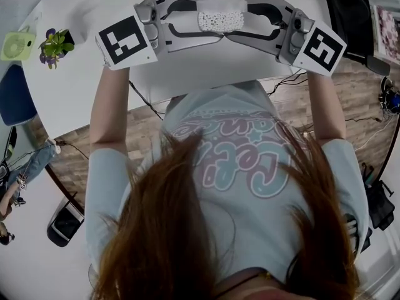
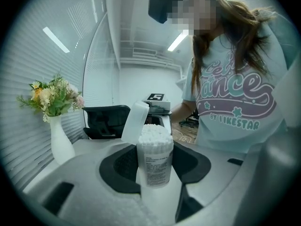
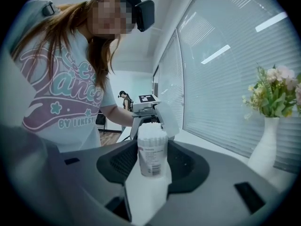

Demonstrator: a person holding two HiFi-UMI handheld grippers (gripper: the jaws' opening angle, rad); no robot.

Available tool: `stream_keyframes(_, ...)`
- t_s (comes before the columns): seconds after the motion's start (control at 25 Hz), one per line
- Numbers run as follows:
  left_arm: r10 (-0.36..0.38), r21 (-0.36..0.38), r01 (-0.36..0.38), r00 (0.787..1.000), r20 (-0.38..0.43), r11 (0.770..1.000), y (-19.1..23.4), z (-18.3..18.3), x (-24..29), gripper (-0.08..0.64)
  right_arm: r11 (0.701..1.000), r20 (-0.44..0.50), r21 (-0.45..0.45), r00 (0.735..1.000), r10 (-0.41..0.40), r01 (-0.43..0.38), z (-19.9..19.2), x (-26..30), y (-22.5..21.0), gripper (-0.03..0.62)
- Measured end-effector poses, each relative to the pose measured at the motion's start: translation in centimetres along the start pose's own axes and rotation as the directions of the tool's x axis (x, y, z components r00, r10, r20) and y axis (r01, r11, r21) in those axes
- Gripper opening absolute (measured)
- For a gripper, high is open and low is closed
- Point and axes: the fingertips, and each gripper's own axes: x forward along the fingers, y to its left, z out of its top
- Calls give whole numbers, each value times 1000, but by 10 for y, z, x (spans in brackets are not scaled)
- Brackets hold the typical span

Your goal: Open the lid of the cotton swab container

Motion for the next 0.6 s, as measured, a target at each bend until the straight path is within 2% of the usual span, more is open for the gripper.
stream_keyframes(0.28,-7,4,7,999,-37,1000,7,-34,-2,186,1000,-39,25,999,-8,9,-29,17,-9,198)
stream_keyframes(0.6,1,4,-1,993,-117,1000,13,-64,7,186,999,-102,31,995,-14,17,-57,23,-15,196)
